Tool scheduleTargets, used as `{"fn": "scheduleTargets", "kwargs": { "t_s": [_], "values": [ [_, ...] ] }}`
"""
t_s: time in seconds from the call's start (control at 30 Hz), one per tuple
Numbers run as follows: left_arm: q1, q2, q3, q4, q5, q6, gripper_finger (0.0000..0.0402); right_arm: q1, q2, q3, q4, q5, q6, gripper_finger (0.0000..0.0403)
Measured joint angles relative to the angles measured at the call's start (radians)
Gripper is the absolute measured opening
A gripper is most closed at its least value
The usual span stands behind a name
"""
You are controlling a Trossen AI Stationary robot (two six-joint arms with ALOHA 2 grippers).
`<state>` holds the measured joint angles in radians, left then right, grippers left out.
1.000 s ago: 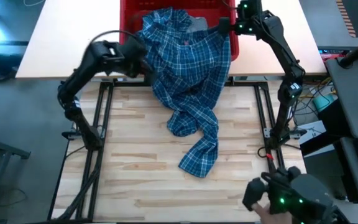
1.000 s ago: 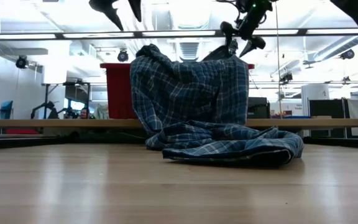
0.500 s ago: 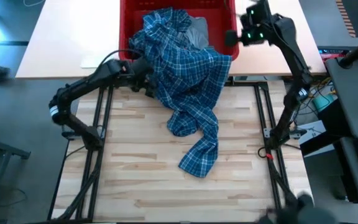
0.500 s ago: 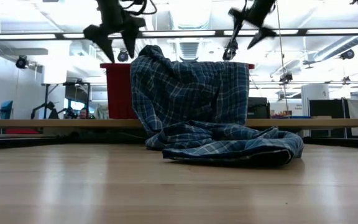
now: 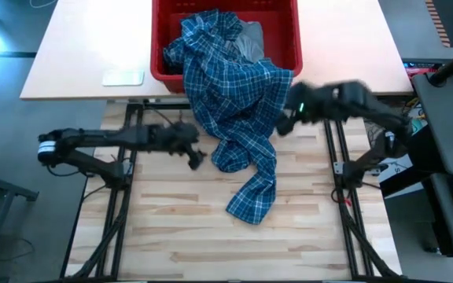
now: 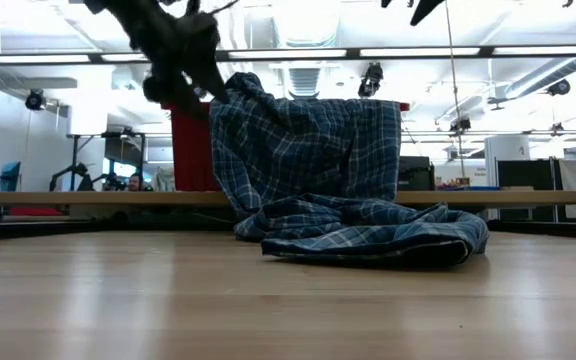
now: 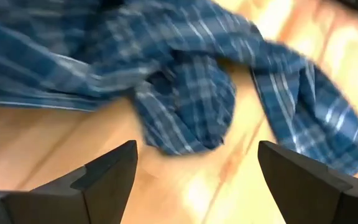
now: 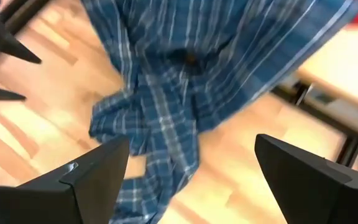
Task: Fold Laundry from Bin
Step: Fold the blue patterned pants
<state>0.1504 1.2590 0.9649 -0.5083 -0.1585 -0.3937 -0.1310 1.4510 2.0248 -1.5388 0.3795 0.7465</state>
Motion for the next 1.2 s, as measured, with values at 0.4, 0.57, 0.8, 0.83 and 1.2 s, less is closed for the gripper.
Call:
{"fn": "scheduleTargets", "kwargs": {
  "t_s": [0.4,0.57,0.8,0.83,1.2],
  "values": [
    [-0.058,0.394,-0.093,0.384,-0.111,-0.212,0.0311,0.417,0.017,-0.215,0.010,0.045,0.603,0.0329],
    [-0.053,0.525,-0.075,0.471,-0.112,-0.378,0.0303,0.481,0.033,-0.215,0.007,0.040,0.649,0.0328],
    [-0.059,0.645,0.045,0.429,-0.124,-0.408,0.0111,0.486,0.020,-0.215,-0.006,0.041,0.542,0.0329],
    [-0.062,0.652,0.066,0.405,-0.114,-0.405,0.0068,0.486,0.017,-0.216,-0.008,0.042,0.524,0.0329],
    [-0.303,0.447,0.313,-0.050,-0.044,-0.370,0.0006,0.475,-0.059,-0.228,-0.032,0.169,0.401,0.0328]
  ]
}}
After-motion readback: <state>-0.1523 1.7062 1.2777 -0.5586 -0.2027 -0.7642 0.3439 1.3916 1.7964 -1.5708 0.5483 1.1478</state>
